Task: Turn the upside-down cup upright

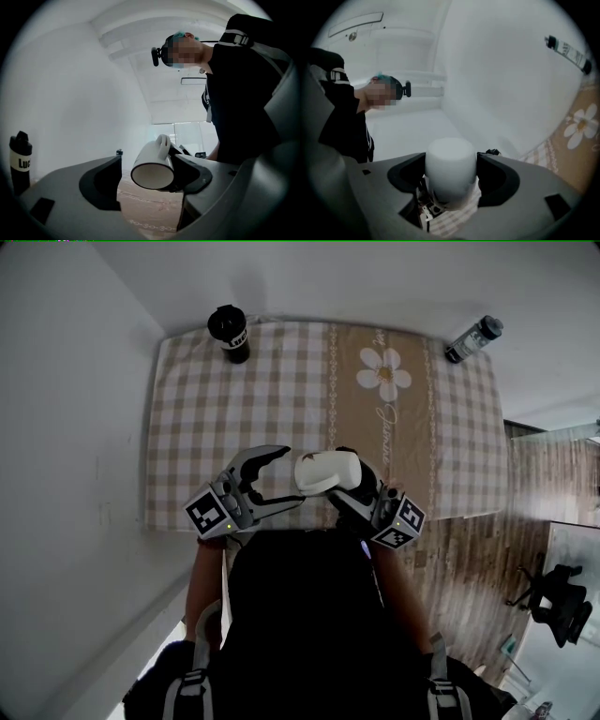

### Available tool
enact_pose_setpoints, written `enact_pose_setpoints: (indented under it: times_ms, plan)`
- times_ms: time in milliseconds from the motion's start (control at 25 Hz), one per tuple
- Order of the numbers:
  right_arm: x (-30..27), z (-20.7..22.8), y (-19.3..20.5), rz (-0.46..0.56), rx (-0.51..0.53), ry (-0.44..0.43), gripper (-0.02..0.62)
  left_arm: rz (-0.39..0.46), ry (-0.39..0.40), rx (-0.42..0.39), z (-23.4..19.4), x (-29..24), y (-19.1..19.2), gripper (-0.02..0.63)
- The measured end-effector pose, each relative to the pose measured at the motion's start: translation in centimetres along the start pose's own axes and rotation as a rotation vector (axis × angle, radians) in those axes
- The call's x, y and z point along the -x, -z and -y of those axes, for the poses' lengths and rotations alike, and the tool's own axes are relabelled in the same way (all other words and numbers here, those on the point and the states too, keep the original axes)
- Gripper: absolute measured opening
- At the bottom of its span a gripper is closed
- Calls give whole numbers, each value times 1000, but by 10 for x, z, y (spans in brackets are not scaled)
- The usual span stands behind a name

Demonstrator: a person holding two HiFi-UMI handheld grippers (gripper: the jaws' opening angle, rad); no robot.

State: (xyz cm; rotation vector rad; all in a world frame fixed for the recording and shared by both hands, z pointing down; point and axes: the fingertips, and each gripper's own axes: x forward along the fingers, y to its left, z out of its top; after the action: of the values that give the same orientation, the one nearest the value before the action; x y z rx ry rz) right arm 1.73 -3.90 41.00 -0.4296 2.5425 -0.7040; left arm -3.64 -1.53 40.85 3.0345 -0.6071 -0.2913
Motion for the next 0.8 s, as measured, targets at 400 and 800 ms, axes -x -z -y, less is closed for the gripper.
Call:
enact_pose_setpoints:
  times_ms: [400, 800]
  plan:
    - [3, 53, 14, -104, 192, 252, 334, -180, -120, -40, -12, -31, 55, 215]
    - [-4, 47, 21, -195, 389, 217, 337, -232, -104, -147, -11, -29, 56, 151]
